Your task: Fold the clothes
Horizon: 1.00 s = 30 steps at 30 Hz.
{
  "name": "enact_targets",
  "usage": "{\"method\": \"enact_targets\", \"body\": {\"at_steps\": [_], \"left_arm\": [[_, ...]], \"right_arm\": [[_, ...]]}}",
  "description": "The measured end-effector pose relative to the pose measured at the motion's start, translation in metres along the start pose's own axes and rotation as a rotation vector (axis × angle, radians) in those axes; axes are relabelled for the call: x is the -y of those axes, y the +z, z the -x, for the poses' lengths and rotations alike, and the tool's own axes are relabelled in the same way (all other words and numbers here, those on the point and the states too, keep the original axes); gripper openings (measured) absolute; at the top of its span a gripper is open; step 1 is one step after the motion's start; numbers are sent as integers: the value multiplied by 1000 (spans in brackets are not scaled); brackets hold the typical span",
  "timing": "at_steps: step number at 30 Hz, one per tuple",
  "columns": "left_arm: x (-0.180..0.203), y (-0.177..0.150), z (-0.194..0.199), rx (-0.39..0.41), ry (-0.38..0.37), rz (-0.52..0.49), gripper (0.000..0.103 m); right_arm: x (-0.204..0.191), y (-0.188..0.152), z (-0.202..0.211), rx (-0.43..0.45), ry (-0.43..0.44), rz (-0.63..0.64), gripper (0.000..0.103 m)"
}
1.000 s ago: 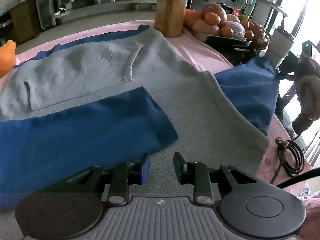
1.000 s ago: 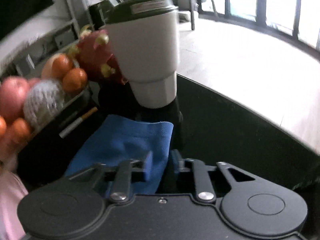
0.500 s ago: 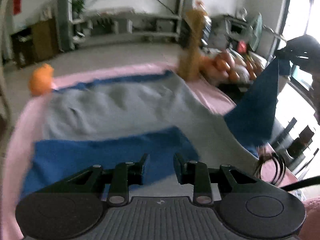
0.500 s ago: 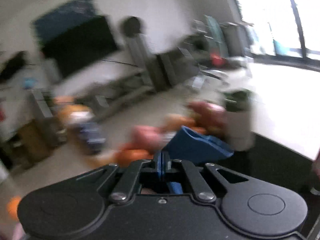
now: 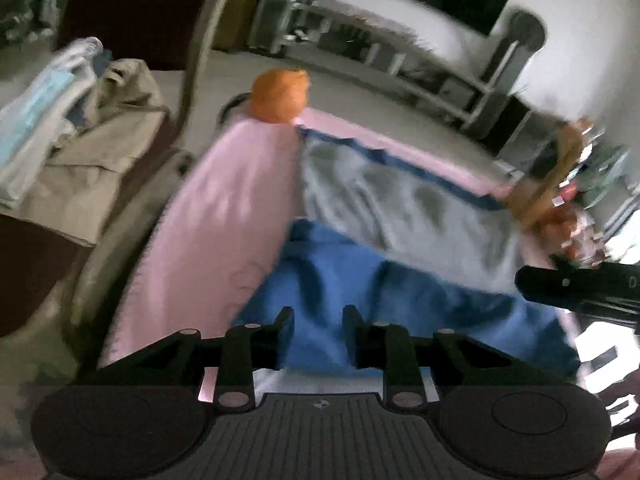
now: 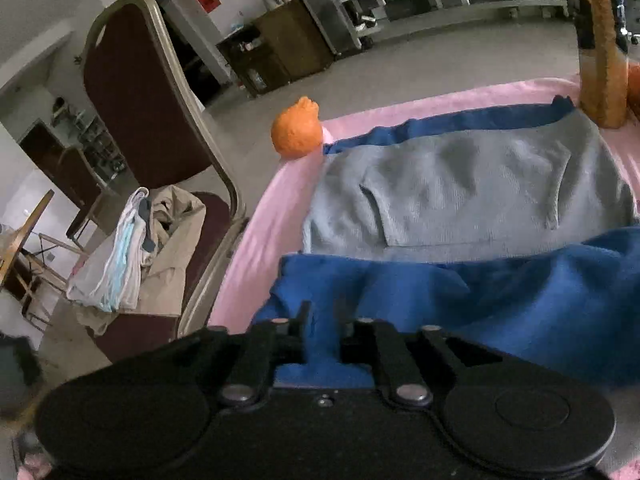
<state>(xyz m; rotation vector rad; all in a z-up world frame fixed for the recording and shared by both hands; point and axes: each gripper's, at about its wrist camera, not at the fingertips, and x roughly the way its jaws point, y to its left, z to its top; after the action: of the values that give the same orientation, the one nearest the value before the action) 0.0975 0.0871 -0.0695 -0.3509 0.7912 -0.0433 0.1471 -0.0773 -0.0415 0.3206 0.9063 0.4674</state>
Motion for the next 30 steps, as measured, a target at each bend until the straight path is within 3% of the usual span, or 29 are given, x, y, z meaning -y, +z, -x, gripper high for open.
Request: {"method": "enact_targets", "body": {"at_steps": [1,2,7,9,10,11,13,19,24,29,30], "left_arm": [[3,0,-2,-2,3,-12,29],[6,0,-4,-4,5,-24,29],[22,-5,-25,-91,-46,-51,35],[33,0,-41,-138,-53,-65,36],[39,3,-49,-159,-54,-74,37],[45,7,-60,-174,-49,-93,37],[56,13,-82,-199,-36,-124,37],[67,14,-136,-240,-27,-145,37],[72,13,-154,-217,-29,-180,37],[87,10,-163,-187,-46,-284,28],[92,8,-162,-176,-44,-321,20]], "right_arm": [[8,4,9,23,-13,-3,41],[19,8,19,52,-23,-19,51],[109,15,56,134,-46,-177,51],[146,5,57,143,-40,-268,48],[164,-4,54,148,-36,-323,40],[181,-12,50,140,-41,-391,24],[209,-22,43,94,-80,-513,18],[225,-32,40,-9,-225,-455,18],[227,-42,22,-104,-357,-405,16],[222,-41,18,-119,-377,-388,19],[222,-40,17,-120,-377,-385,20]]}}
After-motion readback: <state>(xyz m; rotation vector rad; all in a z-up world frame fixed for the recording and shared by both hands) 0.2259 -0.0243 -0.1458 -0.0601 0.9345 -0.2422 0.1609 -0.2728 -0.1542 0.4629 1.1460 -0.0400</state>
